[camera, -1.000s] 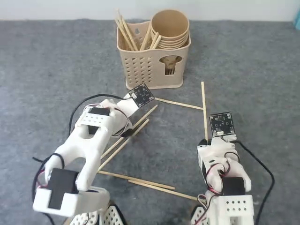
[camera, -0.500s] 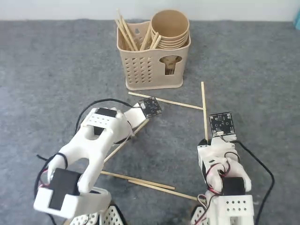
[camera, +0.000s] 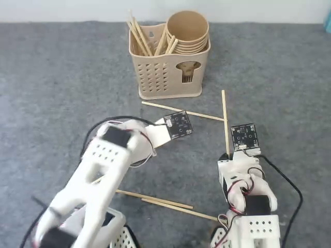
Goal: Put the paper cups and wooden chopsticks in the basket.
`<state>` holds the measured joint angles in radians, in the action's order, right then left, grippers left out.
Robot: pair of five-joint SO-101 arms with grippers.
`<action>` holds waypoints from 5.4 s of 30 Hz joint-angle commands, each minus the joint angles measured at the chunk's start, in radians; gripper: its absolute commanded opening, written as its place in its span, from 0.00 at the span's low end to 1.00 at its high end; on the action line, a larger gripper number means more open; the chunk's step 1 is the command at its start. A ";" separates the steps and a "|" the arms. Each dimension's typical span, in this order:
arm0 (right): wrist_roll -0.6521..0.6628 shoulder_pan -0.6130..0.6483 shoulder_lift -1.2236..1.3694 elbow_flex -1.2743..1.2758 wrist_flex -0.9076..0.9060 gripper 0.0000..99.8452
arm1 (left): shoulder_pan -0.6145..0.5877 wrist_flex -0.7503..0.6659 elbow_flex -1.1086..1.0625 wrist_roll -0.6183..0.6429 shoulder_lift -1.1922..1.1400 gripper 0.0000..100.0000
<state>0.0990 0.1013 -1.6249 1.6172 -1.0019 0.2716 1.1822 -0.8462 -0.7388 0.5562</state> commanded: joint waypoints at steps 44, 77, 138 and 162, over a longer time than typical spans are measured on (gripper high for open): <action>0.020 -0.004 -0.019 -0.021 -0.002 0.01 | -0.074 -1.376 0.176 0.723 0.146 0.01; 0.023 -0.004 -0.019 -0.020 0.015 0.01 | -0.183 -1.494 0.478 0.729 -0.497 0.18; -0.078 0.306 0.297 -0.595 0.944 0.01 | -0.557 -0.638 -0.845 0.730 1.031 0.01; -0.071 0.414 1.589 -1.462 1.438 0.01 | -0.557 -0.641 -0.846 0.726 1.030 0.02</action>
<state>0.0299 0.5002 -0.1335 0.2915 0.4112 -0.2793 0.5409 -1.6978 -0.0192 1.5919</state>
